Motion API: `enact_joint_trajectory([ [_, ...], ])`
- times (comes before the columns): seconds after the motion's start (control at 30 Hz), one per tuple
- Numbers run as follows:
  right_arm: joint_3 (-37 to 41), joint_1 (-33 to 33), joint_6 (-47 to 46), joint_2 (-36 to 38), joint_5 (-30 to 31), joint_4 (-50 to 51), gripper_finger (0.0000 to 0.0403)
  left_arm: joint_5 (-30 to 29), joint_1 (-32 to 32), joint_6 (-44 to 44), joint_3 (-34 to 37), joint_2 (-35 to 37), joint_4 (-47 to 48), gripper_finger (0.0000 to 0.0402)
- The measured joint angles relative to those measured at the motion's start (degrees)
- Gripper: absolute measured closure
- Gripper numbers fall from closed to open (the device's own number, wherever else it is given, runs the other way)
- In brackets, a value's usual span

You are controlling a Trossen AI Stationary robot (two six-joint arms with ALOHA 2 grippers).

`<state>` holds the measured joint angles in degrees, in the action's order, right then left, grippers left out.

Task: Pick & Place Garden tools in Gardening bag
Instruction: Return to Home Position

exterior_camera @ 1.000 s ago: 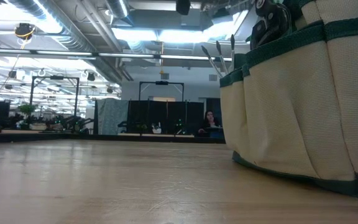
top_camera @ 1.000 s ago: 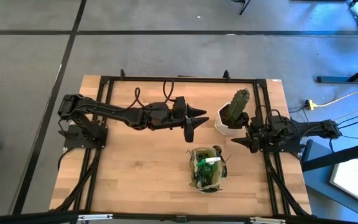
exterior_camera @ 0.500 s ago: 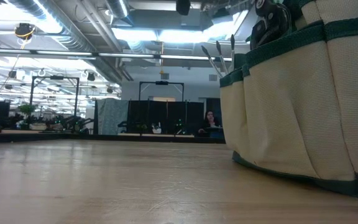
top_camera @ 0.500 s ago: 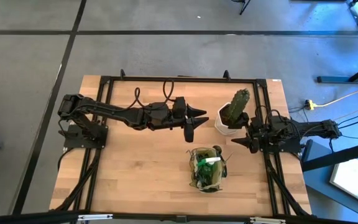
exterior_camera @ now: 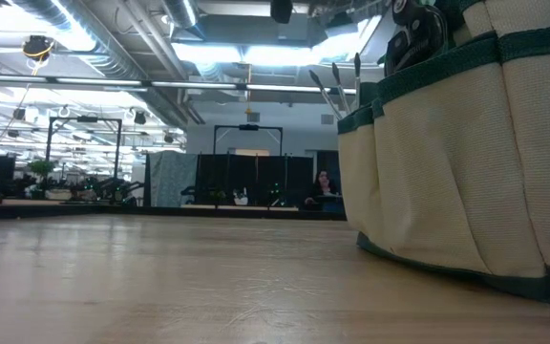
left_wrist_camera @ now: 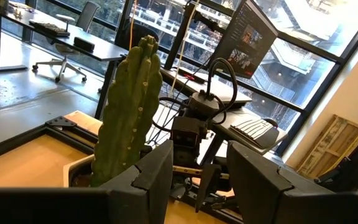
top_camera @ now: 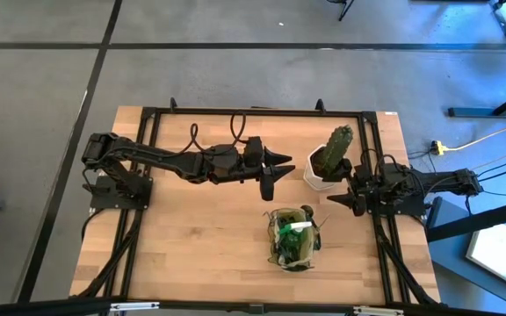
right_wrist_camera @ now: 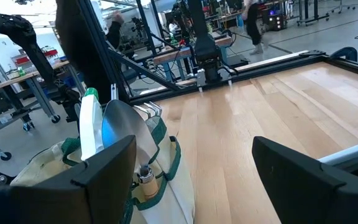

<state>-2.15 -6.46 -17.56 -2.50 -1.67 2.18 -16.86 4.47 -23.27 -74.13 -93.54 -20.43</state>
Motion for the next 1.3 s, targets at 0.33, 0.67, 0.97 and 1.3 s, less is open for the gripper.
enact_joint_trajectory([
  [0.33, 0.0, 0.0, 0.0, 0.0, 0.0, 0.1, 0.0216, 0.0, 0.0, -0.1, 0.0, 0.0, 0.0, 0.0256],
  [0.67, 0.0, 0.0, -1.2, 0.0, 1.0, 0.2, 0.0398, 0.0, 0.0, -0.2, 0.0, 0.0, 0.0, 0.0256],
  [0.97, 0.0, 0.0, -0.2, 0.0, 0.8, 0.2, 0.0401, 2.6, 0.4, 3.3, 0.0, 0.0, 0.0, 0.0256],
  [1.3, 0.0, 0.0, 0.0, 0.0, 0.8, 0.0, 0.0401, -7.7, 6.7, 12.3, 2.7, 3.7, -2.1, 0.0256],
])
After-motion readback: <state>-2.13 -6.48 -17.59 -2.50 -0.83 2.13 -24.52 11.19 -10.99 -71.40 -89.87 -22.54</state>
